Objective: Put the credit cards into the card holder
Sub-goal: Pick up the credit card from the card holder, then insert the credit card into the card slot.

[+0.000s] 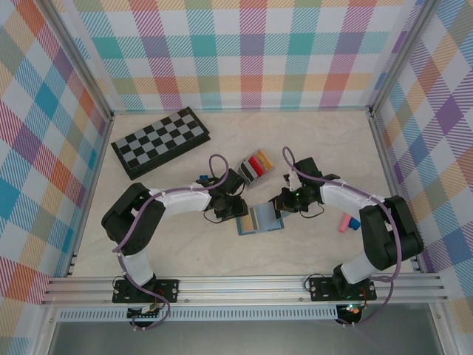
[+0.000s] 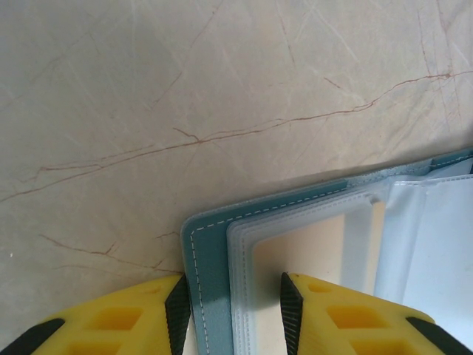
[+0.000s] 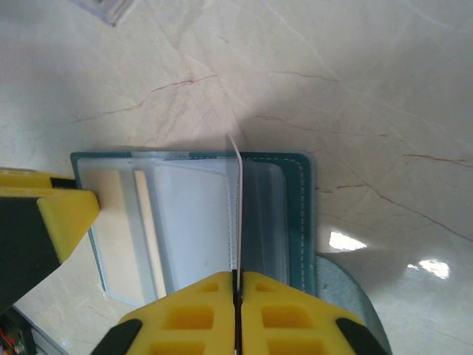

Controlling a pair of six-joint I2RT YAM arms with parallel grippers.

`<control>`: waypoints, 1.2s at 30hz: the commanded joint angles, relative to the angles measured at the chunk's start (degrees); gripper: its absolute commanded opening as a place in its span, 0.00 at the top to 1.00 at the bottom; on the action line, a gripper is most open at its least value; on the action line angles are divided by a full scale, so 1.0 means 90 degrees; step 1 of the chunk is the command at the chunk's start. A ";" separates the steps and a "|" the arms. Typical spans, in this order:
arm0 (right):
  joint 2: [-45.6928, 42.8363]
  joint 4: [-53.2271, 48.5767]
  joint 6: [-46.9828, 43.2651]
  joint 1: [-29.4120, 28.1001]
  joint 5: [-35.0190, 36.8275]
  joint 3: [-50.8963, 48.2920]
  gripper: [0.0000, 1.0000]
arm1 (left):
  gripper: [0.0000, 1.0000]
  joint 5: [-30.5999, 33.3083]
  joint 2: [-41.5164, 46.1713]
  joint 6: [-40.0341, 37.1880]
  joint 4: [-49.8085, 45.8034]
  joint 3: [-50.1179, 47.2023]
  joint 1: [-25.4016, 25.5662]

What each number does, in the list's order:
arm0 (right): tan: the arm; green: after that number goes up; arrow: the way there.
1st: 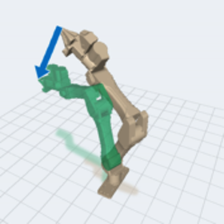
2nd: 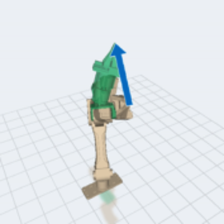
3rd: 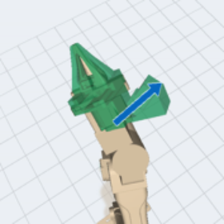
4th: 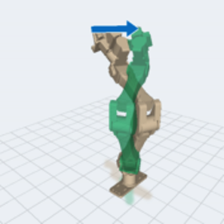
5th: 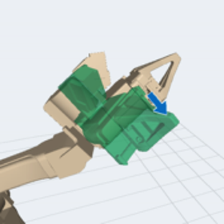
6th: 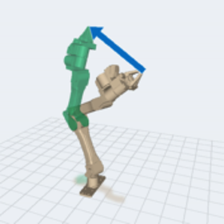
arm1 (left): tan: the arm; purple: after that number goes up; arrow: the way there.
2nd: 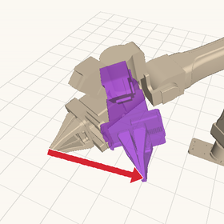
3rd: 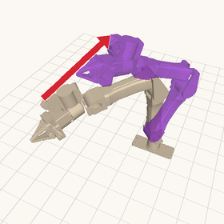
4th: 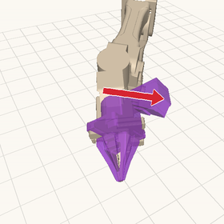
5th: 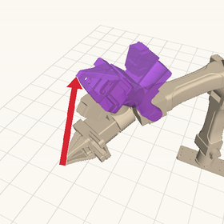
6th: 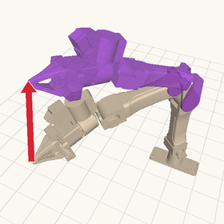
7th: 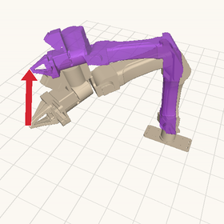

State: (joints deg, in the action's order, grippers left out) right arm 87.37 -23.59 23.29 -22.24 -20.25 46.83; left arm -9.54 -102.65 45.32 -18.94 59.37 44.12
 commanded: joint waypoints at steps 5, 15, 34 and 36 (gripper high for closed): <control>-0.1117 -0.0615 -0.0079 -0.0055 0.1407 0.0219 0.97 | 0.60 -0.0028 -0.0127 -0.0093 0.0396 -0.0051 0.0094; -0.1518 0.0988 0.0510 -0.0374 -0.0498 -0.0552 0.97 | 0.52 -0.0003 0.0174 0.0020 0.0589 -0.0310 0.0094; -0.0195 0.2791 0.0908 -0.0732 -0.0962 -0.1402 0.99 | 0.54 -0.0266 0.0152 0.0277 0.0912 -0.0601 0.0089; -0.0101 0.2927 0.0918 -0.0732 -0.1081 -0.1440 0.99 | 0.54 -0.0292 0.0136 0.0299 0.0939 -0.0610 0.0096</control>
State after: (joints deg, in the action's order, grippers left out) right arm 85.12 -1.06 31.09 -28.53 -27.44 35.00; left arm -10.00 -100.20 47.13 -13.15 55.27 44.16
